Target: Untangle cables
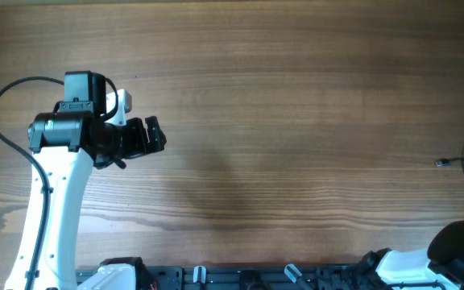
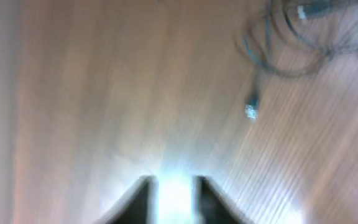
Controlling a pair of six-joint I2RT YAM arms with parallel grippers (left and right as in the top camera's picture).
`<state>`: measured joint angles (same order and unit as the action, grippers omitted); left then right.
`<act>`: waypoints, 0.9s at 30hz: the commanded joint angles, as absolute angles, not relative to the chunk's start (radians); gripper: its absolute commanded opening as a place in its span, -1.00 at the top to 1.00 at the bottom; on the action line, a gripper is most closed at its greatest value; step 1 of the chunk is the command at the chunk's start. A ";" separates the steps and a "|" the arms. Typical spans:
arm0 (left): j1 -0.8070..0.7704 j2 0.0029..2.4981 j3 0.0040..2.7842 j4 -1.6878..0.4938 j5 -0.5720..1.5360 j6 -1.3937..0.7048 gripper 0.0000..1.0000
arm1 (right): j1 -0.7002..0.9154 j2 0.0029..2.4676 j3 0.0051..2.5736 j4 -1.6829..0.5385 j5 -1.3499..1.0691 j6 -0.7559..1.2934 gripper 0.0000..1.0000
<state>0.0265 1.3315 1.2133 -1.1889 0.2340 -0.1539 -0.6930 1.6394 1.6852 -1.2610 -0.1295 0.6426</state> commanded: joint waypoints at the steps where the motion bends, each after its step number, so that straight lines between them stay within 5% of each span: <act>1: 0.030 1.336 1.208 -1.190 0.242 -0.134 -1.00 | -0.693 1.644 1.578 -1.335 0.091 0.814 0.73; 4: 0.030 1.336 1.208 -1.190 0.243 -0.134 -1.00 | -0.740 1.644 1.412 -1.340 0.138 0.987 0.71; 6: 0.030 1.336 1.208 -1.189 0.243 -0.134 -1.00 | -0.797 1.644 1.257 -1.301 0.130 1.116 0.92; 15: 0.030 1.336 1.208 -1.190 0.243 -0.134 -1.00 | -1.120 1.646 1.084 -1.081 0.115 1.179 0.91; 27: 0.030 1.339 1.208 -1.186 0.242 -0.134 -1.00 | -1.150 1.646 0.941 -0.619 0.316 1.361 0.91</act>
